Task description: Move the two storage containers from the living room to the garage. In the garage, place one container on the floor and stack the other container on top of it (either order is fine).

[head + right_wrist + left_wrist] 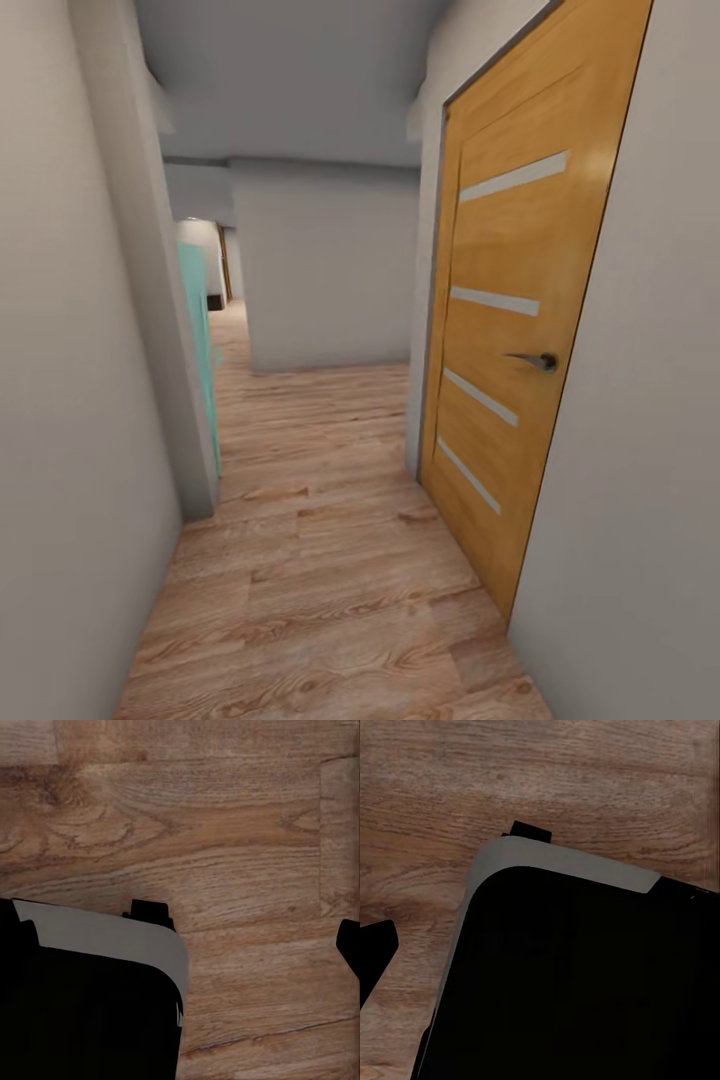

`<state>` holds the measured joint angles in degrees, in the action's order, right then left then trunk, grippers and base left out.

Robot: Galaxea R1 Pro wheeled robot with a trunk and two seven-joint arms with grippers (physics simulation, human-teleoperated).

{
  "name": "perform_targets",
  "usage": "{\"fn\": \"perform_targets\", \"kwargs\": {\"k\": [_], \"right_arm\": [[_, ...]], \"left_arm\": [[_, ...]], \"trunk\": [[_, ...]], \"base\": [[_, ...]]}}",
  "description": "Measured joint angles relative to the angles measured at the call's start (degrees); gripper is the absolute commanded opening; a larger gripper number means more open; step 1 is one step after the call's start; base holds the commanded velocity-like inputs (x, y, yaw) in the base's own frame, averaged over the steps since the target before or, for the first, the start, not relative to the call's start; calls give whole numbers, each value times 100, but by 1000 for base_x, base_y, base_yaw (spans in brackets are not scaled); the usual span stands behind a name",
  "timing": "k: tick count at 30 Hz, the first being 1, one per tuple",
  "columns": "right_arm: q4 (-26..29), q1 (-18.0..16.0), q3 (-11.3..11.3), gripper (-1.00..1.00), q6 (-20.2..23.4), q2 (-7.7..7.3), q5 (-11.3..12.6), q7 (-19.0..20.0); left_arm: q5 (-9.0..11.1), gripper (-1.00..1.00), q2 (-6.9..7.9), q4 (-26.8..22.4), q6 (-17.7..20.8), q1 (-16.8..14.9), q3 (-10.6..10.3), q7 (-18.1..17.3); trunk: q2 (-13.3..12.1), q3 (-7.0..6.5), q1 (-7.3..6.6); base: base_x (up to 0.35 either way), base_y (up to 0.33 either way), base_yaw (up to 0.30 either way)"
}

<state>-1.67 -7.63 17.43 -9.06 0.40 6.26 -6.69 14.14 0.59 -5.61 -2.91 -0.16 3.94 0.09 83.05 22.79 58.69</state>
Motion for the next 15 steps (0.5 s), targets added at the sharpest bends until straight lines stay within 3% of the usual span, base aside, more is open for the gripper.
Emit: {"fn": "perform_targets", "kwargs": {"k": [15], "right_arm": [[0, -1, 1, 100, 1, -1, -8, 8]], "left_arm": [[4, 100, 2, 9, -6, 0, 0, -1]], "trunk": [[0, 0, 0]], "base": [[322, -48, 13]]}}
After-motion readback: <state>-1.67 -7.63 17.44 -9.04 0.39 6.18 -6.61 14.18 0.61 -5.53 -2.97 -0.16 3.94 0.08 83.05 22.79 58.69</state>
